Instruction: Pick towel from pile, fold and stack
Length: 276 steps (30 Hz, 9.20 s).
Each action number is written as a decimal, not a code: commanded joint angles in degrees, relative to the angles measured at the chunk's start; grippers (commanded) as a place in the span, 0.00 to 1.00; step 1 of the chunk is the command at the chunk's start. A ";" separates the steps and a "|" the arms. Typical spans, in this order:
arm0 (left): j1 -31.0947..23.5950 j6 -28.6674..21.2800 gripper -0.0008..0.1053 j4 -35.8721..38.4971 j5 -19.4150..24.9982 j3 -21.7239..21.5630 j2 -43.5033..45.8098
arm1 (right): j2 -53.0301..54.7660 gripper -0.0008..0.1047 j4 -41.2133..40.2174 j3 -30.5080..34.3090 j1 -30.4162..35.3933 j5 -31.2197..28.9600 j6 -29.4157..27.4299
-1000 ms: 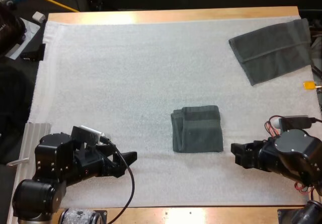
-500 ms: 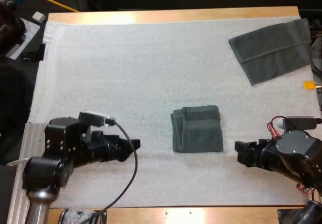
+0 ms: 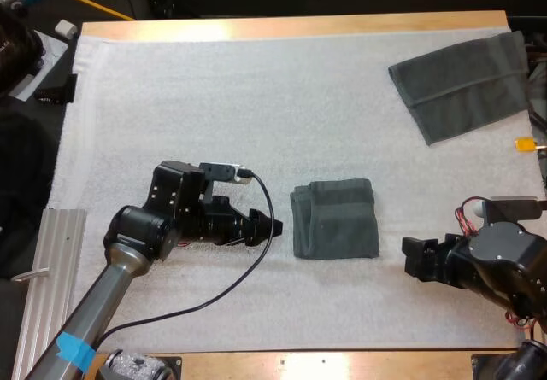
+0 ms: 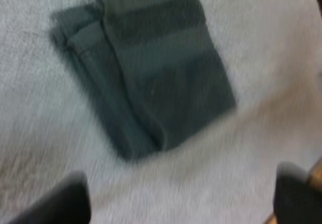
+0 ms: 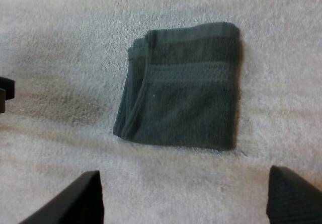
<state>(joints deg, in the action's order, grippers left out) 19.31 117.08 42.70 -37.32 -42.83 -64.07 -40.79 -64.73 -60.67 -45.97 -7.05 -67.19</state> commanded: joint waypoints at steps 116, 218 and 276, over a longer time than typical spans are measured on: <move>-30.74 -24.32 0.60 22.41 50.57 -17.22 -23.84 | 0.02 0.61 -0.60 -0.36 0.01 2.02 -0.39; -28.98 -18.62 0.58 16.97 25.94 -21.59 3.18 | -2.94 0.62 14.10 -0.62 0.12 1.51 -10.72; -16.40 -21.71 0.59 28.34 28.91 -20.64 34.18 | 10.19 0.61 -0.39 0.03 46.97 4.51 -32.24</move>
<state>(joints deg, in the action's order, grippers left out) 2.63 95.25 70.59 -9.00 -64.37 -31.24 -30.08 -65.38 -60.45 0.43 -2.66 -99.26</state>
